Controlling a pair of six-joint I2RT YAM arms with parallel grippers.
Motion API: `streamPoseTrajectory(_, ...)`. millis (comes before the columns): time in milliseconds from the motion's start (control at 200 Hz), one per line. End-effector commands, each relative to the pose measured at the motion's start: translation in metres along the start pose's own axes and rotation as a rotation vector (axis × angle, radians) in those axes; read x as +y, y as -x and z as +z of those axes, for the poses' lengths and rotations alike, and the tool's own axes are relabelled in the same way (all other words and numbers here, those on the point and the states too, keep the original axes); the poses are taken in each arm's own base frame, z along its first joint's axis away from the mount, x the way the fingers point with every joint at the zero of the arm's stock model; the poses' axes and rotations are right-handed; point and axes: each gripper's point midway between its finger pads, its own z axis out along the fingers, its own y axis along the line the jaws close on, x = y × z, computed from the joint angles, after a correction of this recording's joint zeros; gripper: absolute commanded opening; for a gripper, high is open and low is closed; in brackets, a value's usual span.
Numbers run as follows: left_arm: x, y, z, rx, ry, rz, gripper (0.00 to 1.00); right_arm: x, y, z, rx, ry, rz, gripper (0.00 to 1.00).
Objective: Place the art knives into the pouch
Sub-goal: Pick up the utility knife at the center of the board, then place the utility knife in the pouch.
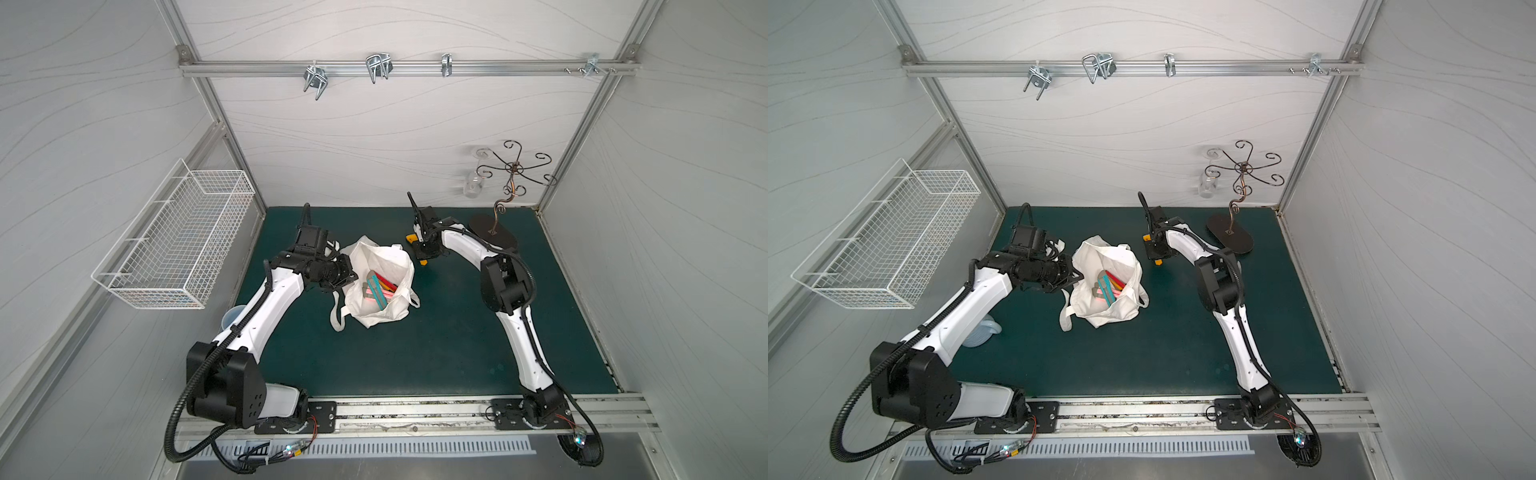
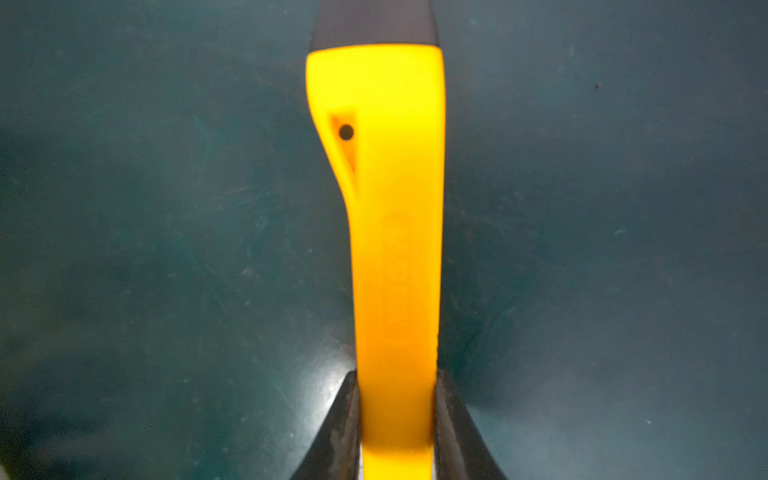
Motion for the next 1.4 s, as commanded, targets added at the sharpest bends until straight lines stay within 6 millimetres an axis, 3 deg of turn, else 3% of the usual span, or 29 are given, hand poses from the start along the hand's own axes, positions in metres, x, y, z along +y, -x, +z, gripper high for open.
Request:
streamPoseTrajectory(0,-0.007,0.000,-0.006,-0.016,-0.016,0.011,0.00,0.000,-0.037,0.024,0.135,0.019,0.002,0.20)
streamPoseTrajectory(150,-0.007,0.001,-0.005,-0.017,-0.018,0.009,0.00,0.000,-0.037,0.012,0.125,0.015,0.012,0.17)
streamPoseTrajectory(260,-0.007,0.001,-0.005,-0.016,-0.019,0.009,0.00,-0.001,-0.033,-0.012,0.093,0.009,0.026,0.17)
streamPoseTrajectory(480,-0.010,0.003,-0.004,-0.017,-0.024,0.012,0.00,0.003,-0.029,-0.072,0.033,-0.003,0.019,0.19)
streamPoseTrajectory(680,-0.012,0.006,-0.002,-0.016,-0.021,0.017,0.00,0.007,-0.044,-0.119,0.027,-0.053,0.001,0.22)
streamPoseTrajectory(1015,-0.015,0.015,0.000,-0.028,-0.016,0.027,0.00,0.039,-0.058,-0.224,-0.119,-0.072,-0.061,0.27)
streamPoseTrajectory(1226,-0.016,0.020,0.003,-0.034,-0.017,0.024,0.00,0.060,-0.088,-0.264,-0.149,-0.067,-0.124,0.29)
streamPoseTrajectory(1396,-0.019,0.023,0.002,-0.041,-0.015,0.030,0.00,0.077,-0.126,-0.282,-0.134,-0.041,-0.180,0.29)
